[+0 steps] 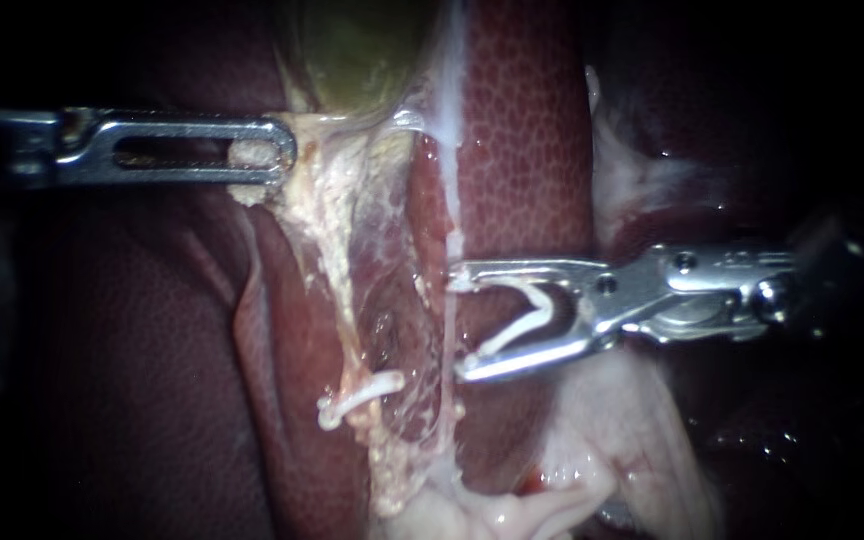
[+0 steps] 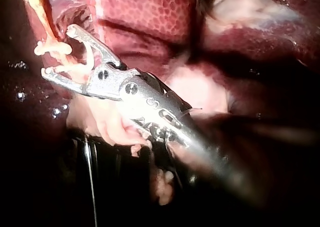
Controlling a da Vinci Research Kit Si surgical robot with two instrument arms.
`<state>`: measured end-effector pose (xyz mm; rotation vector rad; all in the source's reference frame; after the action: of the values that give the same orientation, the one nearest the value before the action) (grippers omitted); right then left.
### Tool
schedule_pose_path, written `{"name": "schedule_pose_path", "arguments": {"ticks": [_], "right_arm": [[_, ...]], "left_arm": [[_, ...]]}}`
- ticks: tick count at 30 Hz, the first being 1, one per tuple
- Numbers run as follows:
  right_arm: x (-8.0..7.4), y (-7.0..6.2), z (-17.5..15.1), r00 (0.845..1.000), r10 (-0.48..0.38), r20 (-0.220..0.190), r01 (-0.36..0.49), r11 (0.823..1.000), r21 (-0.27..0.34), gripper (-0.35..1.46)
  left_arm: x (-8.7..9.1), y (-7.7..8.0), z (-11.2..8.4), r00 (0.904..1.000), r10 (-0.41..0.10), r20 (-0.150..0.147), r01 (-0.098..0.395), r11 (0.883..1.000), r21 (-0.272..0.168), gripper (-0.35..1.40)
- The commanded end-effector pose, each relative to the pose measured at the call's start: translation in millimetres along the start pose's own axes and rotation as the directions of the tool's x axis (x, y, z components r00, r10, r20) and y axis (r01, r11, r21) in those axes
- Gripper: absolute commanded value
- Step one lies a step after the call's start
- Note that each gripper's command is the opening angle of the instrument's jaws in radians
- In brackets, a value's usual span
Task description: Clipping second clip left tube
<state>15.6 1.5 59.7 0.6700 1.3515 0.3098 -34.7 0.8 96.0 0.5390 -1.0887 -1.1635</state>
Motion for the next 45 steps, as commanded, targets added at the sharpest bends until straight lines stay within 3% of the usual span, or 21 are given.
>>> {"name": "schedule_pose_path", "arguments": {"ticks": [1, 8, 18, 34, 45], "right_arm": [[-0.3, 0.1, 0.5, 1.000, 0.004, 0.003, -0.004, 1.000, 0.003, 0.60], [-2.3, 0.8, 3.9, 1.000, 0.019, 0.013, -0.019, 1.000, 0.014, 0.60], [-3.8, 1.5, 6.3, 0.999, 0.031, 0.020, -0.032, 0.999, 0.029, 0.60], [-5.7, 0.5, 9.2, 0.997, 0.066, 0.028, -0.069, 0.992, 0.109, 0.60], [-6.0, 0.4, 10.7, 0.996, 0.087, 0.034, -0.091, 0.986, 0.139, 0.60]], "left_arm": [[0.0, 0.0, 0.0, 1.0000, 0.000, 0.000, 0.000, 1.000, 0.000, -0.35], [0.0, -0.2, 0.0, 1.0000, 0.000, 0.001, 0.000, 1.000, -0.001, -0.35], [0.0, -0.2, 0.1, 1.0000, -0.001, 0.001, 0.001, 1.000, -0.002, -0.35], [0.0, -0.3, 0.1, 1.0000, -0.001, 0.001, 0.001, 1.000, -0.002, -0.35], [0.0, -0.5, 0.2, 1.0000, -0.001, 0.002, 0.001, 1.000, -0.004, -0.35]]}}
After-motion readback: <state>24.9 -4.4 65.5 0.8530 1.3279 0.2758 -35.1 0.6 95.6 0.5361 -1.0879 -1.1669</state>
